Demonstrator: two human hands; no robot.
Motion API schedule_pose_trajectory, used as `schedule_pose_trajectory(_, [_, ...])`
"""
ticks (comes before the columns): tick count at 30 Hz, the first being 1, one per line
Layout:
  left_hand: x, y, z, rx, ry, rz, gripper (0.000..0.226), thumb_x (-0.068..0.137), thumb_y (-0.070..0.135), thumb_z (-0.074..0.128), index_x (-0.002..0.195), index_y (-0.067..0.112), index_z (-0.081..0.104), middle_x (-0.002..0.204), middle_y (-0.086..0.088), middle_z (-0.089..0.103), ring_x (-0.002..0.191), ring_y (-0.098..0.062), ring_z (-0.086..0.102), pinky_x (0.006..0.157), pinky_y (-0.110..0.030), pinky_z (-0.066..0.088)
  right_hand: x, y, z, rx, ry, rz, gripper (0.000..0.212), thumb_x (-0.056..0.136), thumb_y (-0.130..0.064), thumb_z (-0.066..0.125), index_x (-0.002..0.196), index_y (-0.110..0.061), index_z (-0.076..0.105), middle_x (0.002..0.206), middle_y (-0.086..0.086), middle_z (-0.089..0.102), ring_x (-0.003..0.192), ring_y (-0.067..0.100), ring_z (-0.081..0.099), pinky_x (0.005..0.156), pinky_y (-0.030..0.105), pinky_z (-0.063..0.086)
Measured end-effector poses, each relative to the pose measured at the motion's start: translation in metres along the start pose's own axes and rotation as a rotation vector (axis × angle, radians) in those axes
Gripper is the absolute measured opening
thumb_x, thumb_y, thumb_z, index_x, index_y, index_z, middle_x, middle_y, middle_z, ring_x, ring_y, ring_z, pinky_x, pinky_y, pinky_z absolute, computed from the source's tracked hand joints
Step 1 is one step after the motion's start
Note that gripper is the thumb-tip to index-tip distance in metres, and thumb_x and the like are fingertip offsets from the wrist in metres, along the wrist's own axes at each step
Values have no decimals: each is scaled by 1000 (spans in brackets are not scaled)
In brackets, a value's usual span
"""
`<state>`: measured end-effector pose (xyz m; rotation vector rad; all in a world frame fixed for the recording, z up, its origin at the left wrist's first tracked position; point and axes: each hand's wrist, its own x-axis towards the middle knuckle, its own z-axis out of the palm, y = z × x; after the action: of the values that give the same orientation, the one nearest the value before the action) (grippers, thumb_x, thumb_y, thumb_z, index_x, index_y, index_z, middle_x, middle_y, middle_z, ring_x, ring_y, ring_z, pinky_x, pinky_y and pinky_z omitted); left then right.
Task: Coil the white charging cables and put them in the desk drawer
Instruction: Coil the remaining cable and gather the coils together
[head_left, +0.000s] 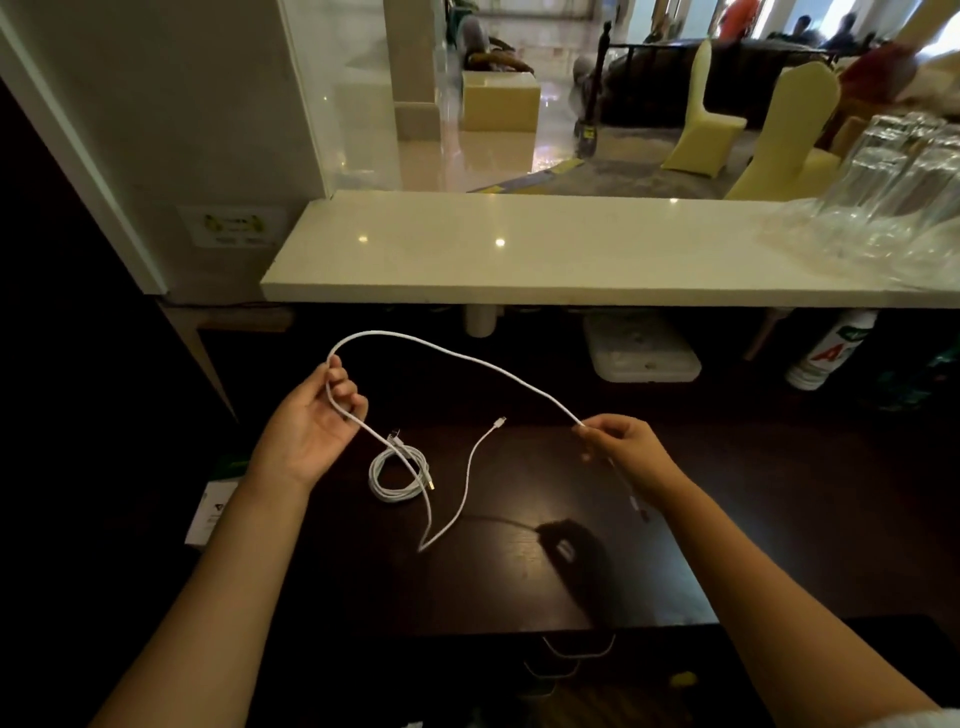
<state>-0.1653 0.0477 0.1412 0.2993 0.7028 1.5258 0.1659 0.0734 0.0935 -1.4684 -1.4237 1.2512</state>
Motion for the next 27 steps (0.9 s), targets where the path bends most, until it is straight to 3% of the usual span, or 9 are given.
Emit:
schedule_pose_trajectory(3, [-2,1,-5,21,29,36,10,77,19,56,76,16,66,58,10,60,51,0,56,50,-13,46,3,8,4,-186,170,63,16,90,-14,57,76,-10,65,65,5,57,62,20,55,54,21,45])
schedule_pose_trajectory(6, [-9,-9,2,400,9,70,21,92,12,45,82,15,64,59,8,67,55,0,62,47,-11,44,-4,-10,20,-621,-50,22,22,92,-10,48,105,-8,64,95,12,65,85,26,62,72,31,50])
schedule_pose_trajectory(8, [-16,-23,10,724,-40,95,22,95,10,43,86,17,61,62,10,71,61,1,65,51,-10,43,-12,-34,35,-809,-263,-147,30,91,-7,46,116,-8,61,112,11,62,103,25,60,86,32,49])
schedule_pose_trajectory(10, [-21,-36,17,974,-122,119,20,94,10,46,87,20,62,67,11,72,68,3,66,55,-12,41,-21,-60,49,-879,-391,-395,31,88,-5,49,116,-12,62,114,6,63,106,19,58,86,23,44])
schedule_pose_trajectory(13, [-28,-49,24,1176,-225,132,18,91,10,51,85,20,65,71,7,73,70,0,65,55,-11,40,-31,-86,62,-905,-362,-649,26,86,-11,56,109,-18,65,102,0,71,93,18,65,79,32,51])
schedule_pose_trajectory(18, [-40,-50,26,1207,-300,31,17,92,11,49,89,13,66,67,6,66,59,-3,62,52,-11,40,-26,-102,64,-998,-103,-864,13,82,-28,63,85,-17,67,76,1,68,77,23,63,58,31,44])
schedule_pose_trajectory(23, [-41,-40,20,997,-338,-132,25,96,16,41,87,10,64,55,9,50,51,-3,41,49,-17,27,-16,-91,67,-1197,171,-1047,29,81,-40,46,85,-28,72,84,0,56,85,21,47,71,36,41])
schedule_pose_trajectory(25, [-43,-41,22,839,-325,-175,25,96,15,40,86,7,61,53,9,47,47,-2,39,45,-14,25,-15,-88,73,-1157,126,-1000,32,84,-34,43,92,-25,73,81,1,59,78,23,54,66,36,43])
schedule_pose_trajectory(27, [-43,-43,23,664,-248,-189,24,96,14,38,83,7,57,51,8,46,45,-2,39,42,-13,23,-18,-91,77,-906,-43,-798,28,88,-23,45,90,-16,73,83,4,65,77,23,59,68,39,48])
